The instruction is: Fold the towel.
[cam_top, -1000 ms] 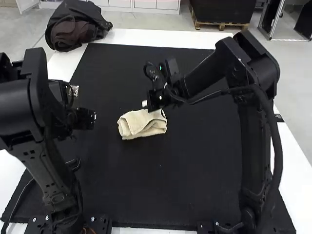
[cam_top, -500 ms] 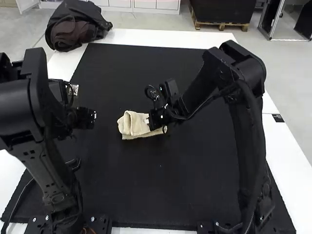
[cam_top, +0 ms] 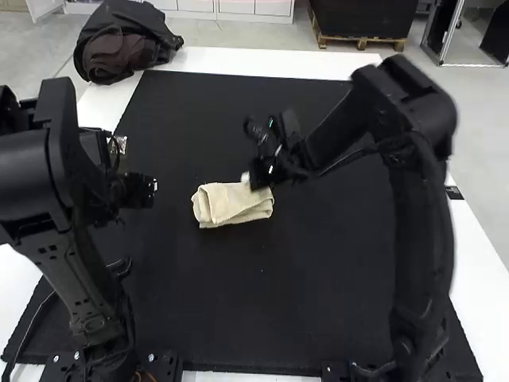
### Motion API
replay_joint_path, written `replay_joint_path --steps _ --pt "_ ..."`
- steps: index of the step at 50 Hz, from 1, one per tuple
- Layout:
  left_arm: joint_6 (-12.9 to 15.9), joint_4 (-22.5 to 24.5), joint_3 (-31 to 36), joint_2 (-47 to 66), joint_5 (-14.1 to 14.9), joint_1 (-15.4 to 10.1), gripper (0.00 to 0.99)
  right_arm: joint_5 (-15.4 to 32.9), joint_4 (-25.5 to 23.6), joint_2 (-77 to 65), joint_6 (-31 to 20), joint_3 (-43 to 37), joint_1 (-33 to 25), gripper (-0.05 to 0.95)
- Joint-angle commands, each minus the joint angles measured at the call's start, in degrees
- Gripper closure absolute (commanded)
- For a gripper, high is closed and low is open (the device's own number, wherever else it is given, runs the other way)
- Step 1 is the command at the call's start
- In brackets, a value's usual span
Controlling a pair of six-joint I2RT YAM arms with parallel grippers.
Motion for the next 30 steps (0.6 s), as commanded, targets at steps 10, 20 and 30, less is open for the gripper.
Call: replay_joint_path --steps 10,20,30 --pt "-6.1 -7.4 13.5 -6.5 1.1 -1.2 0.031 -3.1 -5.9 -17.7 1.0 7.8 -6.9 0.92" --pt "-10.2 -14.2 21.4 -11.9 -0.4 -7.7 0.031 -4.8 -6.9 -29.9 5.9 6.3 -12.5 0.92" --pt "-13.4 -16.6 23.6 -18.3 -4.7 -17.0 0.031 -5.7 -5.6 -41.9 7.9 1.9 -17.0 0.92"
